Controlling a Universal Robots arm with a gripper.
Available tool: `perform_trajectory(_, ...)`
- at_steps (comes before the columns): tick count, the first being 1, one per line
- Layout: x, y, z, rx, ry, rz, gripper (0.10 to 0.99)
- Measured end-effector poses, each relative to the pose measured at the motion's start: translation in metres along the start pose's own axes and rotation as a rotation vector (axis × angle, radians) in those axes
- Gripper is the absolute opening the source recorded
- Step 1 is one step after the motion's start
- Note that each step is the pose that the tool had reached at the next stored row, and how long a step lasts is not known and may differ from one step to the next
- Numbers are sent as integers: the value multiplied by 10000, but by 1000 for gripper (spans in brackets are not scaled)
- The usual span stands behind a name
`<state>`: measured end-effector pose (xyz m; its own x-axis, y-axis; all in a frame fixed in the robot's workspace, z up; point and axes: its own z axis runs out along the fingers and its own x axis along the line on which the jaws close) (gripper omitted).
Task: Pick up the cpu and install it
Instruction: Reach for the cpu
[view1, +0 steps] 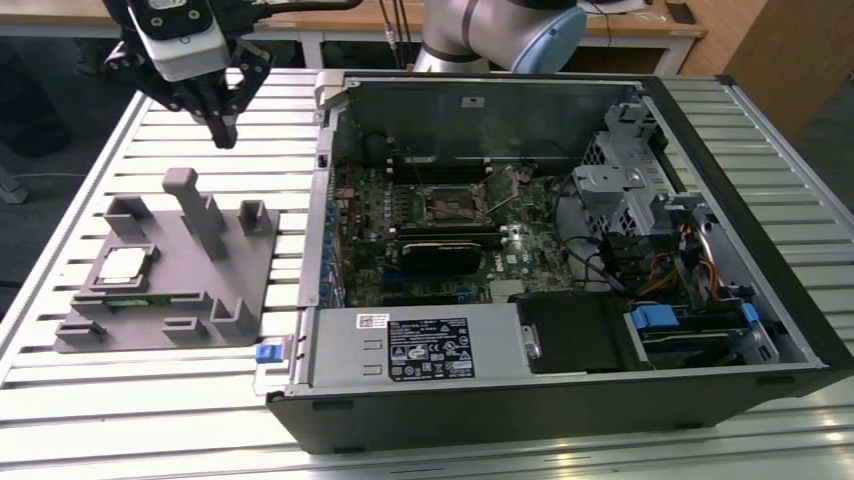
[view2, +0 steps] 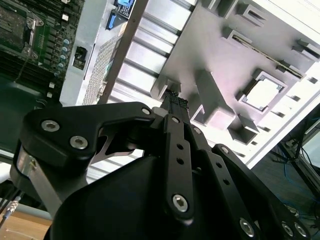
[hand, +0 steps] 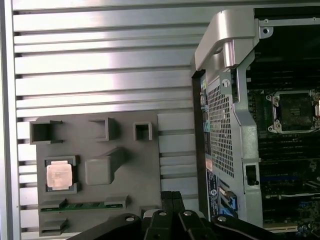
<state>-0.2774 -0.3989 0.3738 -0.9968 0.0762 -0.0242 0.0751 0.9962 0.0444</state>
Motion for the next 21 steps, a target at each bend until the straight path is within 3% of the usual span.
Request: perform_trajectory(21,192,-15,16,0,0,1,106)
